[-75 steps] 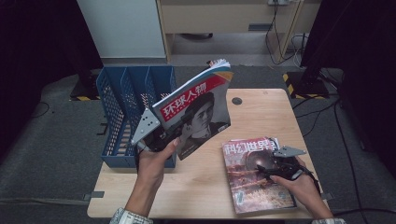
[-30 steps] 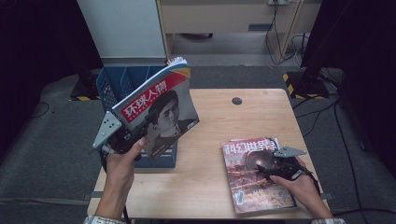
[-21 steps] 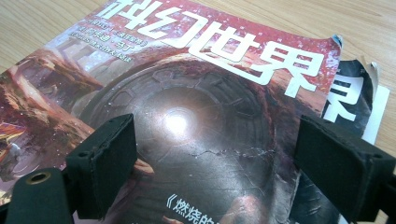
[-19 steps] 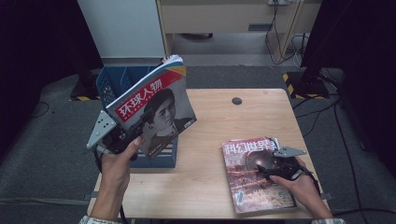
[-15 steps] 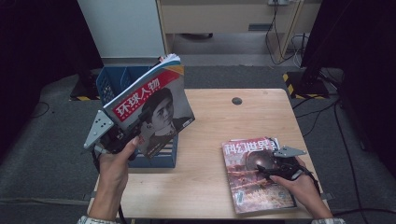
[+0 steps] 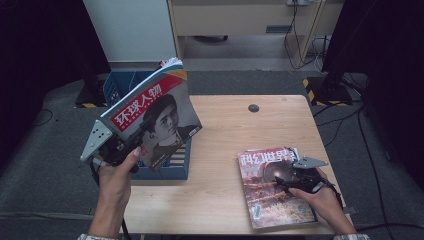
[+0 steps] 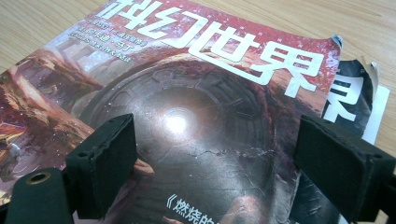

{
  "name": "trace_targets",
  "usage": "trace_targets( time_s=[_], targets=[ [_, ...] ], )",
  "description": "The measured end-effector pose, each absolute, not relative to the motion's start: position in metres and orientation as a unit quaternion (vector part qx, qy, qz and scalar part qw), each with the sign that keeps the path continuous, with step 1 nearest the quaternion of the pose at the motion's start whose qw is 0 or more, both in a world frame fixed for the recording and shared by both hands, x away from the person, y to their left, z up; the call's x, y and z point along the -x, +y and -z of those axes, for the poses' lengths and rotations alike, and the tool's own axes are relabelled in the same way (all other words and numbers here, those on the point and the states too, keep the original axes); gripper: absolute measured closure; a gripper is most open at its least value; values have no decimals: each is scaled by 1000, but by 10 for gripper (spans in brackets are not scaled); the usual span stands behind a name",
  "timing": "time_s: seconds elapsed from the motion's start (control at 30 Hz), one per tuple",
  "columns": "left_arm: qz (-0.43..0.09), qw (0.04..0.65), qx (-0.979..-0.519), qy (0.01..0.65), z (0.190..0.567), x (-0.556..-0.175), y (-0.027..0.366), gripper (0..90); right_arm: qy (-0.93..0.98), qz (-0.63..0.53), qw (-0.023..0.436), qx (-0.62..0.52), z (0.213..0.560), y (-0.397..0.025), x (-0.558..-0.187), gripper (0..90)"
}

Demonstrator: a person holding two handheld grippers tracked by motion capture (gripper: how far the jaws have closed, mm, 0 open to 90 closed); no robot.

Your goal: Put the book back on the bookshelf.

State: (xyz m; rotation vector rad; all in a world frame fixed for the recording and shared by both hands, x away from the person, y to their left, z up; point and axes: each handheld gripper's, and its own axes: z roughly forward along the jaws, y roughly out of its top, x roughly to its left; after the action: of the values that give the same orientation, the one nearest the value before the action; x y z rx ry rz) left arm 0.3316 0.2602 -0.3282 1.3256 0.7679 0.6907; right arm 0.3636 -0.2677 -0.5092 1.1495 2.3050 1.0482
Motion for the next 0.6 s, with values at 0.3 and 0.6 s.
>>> trace_targets(
  time_s=[0.3, 0.6],
  targets=[
    [-314, 663, -581, 351, 330, -329, 275, 868, 815, -371, 180, -407, 509, -268, -364, 131],
    [-321, 659, -578, 358, 331, -328, 285, 868, 815, -371, 180, -406, 509, -268, -364, 131]
  ],
)
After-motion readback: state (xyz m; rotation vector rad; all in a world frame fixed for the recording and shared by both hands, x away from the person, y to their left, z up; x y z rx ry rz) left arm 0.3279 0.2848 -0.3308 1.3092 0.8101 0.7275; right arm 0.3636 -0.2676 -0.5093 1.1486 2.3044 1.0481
